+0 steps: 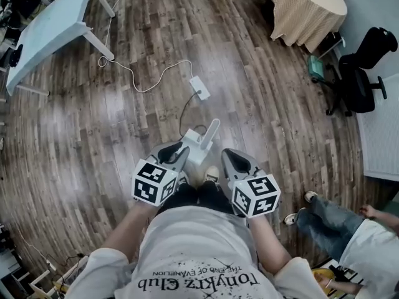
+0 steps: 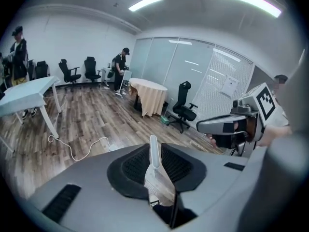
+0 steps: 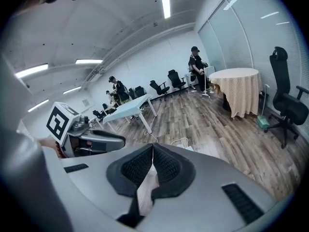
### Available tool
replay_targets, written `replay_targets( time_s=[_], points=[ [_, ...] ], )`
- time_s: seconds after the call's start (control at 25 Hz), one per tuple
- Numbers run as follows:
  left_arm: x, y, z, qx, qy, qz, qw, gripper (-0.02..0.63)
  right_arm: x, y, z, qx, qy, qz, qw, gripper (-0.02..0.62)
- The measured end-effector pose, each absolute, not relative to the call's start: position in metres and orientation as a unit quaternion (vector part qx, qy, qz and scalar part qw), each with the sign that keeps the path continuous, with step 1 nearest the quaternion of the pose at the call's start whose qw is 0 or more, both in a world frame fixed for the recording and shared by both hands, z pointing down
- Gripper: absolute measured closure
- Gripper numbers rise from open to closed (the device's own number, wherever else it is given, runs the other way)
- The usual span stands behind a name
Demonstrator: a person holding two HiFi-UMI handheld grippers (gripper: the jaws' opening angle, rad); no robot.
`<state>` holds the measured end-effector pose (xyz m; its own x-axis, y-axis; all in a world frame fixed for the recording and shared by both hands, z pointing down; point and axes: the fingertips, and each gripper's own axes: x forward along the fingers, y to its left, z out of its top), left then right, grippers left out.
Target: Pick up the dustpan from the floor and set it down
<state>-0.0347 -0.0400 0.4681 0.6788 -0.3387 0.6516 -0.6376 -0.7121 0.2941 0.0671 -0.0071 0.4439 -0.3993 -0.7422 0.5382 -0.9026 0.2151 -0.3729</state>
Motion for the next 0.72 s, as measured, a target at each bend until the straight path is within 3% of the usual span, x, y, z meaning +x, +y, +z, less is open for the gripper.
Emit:
replay_targets(
  time_s=[0.2, 0.72],
  points=[
    [-0.057, -0.033, 0.441, 0.878, -0.316, 0.257, 0.25, 0.56, 0.045, -0.009, 0.424, 0.527, -0.783, 0.306, 0.123, 0.569],
    [-0.071, -0.005, 0.416, 0.882, -0.339, 0.225, 0.236, 0.583, 0.009, -0.002, 0.4, 0.521, -0.8, 0.271, 0.126, 0.569]
  ],
)
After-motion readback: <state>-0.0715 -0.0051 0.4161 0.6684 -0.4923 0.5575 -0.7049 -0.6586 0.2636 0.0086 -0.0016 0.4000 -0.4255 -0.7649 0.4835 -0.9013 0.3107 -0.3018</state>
